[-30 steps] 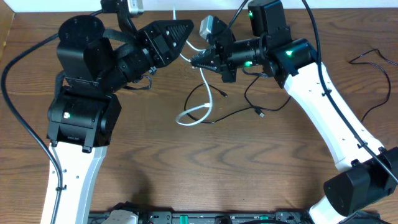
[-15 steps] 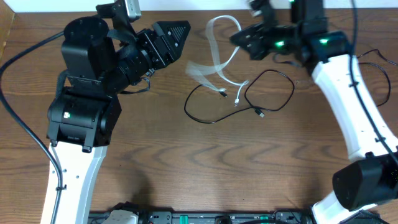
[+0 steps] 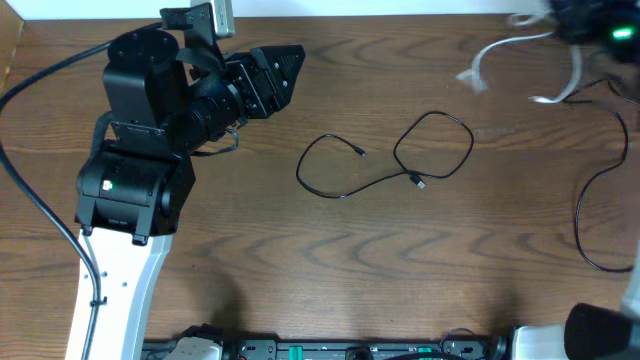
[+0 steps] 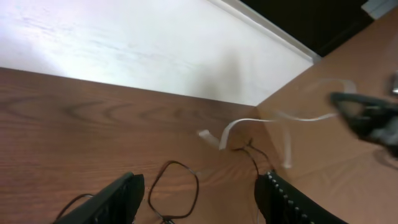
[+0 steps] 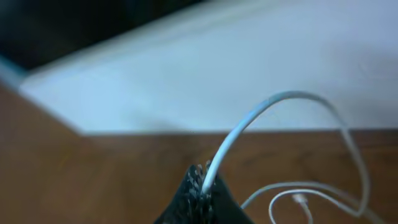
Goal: Untangle cables
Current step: 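Carry the white cable with the right gripper off to the upper right, then return the right gripper to the black cable at center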
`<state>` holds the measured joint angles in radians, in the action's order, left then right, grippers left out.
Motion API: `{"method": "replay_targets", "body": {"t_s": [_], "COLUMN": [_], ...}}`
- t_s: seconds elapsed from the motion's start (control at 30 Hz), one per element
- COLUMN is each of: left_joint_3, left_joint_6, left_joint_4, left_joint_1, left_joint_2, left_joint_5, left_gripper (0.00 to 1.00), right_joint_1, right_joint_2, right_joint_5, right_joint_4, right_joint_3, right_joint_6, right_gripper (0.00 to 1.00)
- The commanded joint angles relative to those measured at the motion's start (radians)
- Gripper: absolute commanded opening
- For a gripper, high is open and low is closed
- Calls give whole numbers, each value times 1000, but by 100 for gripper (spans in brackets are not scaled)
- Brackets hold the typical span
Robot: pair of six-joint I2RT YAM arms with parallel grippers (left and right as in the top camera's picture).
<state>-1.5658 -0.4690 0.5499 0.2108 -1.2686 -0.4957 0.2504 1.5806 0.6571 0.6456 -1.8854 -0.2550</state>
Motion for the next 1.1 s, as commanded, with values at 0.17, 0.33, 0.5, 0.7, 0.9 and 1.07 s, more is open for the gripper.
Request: {"method": "replay_targets", "body": {"t_s": [0.17,0.33,0.5,0.7,0.9,1.07], "left_joint_3": [-11,-11,-11,-11,-11,-11], "left_joint_6": [27,27,27,27,27,27], "left_joint_4": [11,27,39,48,49,62], "left_joint_1": [-5,-5,-5,-5,-5,-5], "left_joint_2": [-8,-19,-38,-56,-69,-69], "left_joint_5": [18,18,18,18,18,18], "left_gripper": [63,63,63,63,63,63], "right_joint_1": [201,306,467,663,696,696], "right_joint_2": [-37,-29,-29,-21,44,137], "right_joint_5": [-60,-120,-135,-295,-427,-426], "right_joint_4": [26,48,69,179,207,239], "right_joint_3": [-58,-58,-58,-56,-40,-40], "right_joint_6": [-37,-69,-154,-131,-79,-79], "right_gripper": [1,1,1,1,1,46]}}
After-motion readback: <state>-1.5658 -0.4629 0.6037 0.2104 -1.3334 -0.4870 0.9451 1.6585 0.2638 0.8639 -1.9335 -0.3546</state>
